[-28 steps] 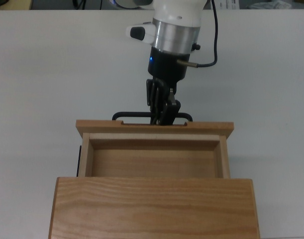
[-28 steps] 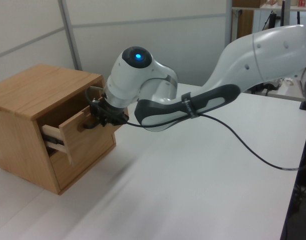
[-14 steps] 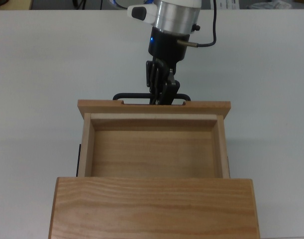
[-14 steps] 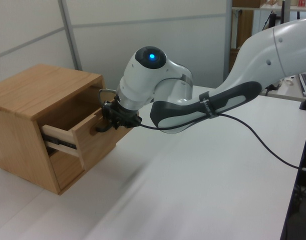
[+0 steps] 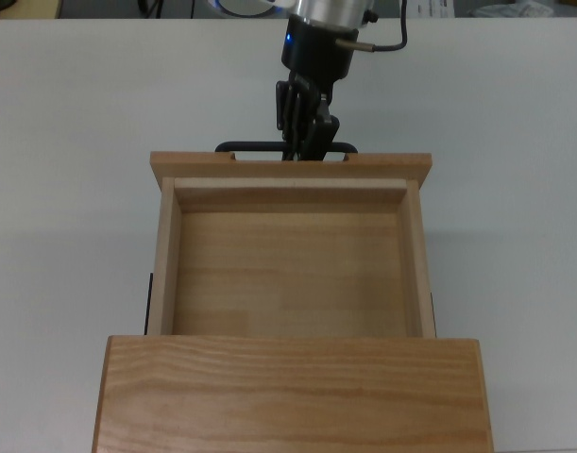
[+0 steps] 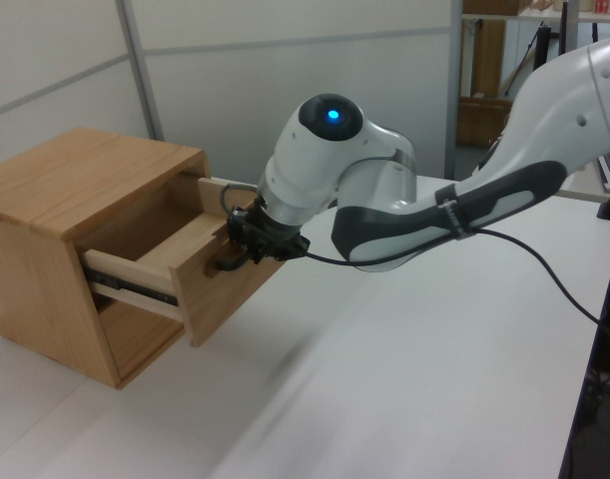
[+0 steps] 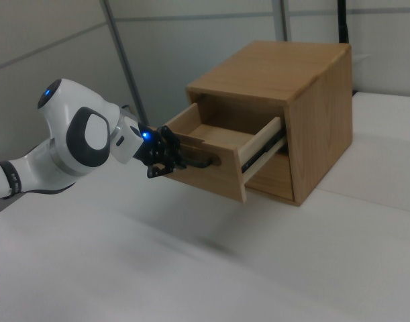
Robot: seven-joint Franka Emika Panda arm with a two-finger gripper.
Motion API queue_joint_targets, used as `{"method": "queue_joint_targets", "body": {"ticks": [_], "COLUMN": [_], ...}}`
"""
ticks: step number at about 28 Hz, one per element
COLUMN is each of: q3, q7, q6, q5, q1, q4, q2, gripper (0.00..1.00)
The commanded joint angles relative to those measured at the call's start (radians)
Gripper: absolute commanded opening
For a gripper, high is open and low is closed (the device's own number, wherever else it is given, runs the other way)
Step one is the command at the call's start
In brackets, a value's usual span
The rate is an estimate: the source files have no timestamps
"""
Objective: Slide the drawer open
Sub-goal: 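Pull the handle straight out, sliding the upper drawer out of the cabinet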
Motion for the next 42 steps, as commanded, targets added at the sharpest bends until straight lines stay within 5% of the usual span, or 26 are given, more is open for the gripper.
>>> {"method": "queue_joint_targets", "body": {"ticks": [1, 16, 17, 21, 23, 36, 42], "q3": [0.006, 0.006, 0.006, 0.003, 0.003, 0.003, 0.0], "q7": [-0.04, -0.074, -0.074, -0.083, -0.101, -0.114, -0.268], "q6": [-0.072, -0.114, -0.114, -0.114, -0.114, -0.11, -0.138], "q5": [0.008, 0.057, 0.058, 0.1, 0.11, 0.115, 0.118], "q1": [0.008, 0.022, 0.022, 0.022, 0.022, 0.022, 0.022], "q4": [-0.082, -0.126, -0.123, -0.102, -0.095, -0.051, -0.026], "q2": [-0.096, -0.144, -0.144, -0.139, -0.136, -0.132, -0.138], "gripper": [0.0, 0.01, 0.11, 0.88, 1.0, 1.0, 1.0]}}
